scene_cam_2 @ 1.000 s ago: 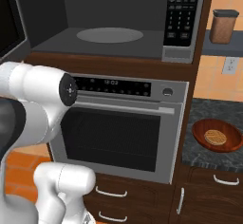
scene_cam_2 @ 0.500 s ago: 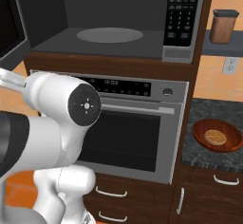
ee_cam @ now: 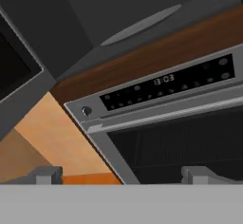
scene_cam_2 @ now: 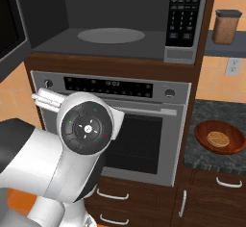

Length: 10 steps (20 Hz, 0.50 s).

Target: Open the microwave, place the bowl with waffle inside the microwave, then close the microwave door and turn it on.

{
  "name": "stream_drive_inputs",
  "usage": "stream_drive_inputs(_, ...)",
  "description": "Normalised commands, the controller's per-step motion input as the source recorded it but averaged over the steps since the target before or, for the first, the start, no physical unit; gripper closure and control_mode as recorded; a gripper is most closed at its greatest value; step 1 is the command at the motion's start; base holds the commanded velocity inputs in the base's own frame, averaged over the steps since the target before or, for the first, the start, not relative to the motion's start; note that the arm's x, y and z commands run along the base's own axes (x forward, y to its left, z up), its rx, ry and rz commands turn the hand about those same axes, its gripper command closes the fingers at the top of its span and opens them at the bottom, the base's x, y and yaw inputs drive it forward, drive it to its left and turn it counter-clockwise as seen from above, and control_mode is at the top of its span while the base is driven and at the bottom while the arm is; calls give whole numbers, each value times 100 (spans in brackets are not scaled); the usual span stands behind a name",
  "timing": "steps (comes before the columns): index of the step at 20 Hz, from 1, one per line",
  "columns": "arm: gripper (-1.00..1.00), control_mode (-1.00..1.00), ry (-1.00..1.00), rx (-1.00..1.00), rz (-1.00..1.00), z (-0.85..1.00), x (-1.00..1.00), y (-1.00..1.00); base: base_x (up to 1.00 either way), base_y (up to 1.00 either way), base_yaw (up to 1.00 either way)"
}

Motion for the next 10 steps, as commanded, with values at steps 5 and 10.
stream_drive_inputs(5, -100, -100, 23, -2, -47, -30, 14, -100, 0, 0, 0)
stream_drive_inputs(10, -100, -100, 10, 0, -36, -56, 27, -100, 0, 0, 0)
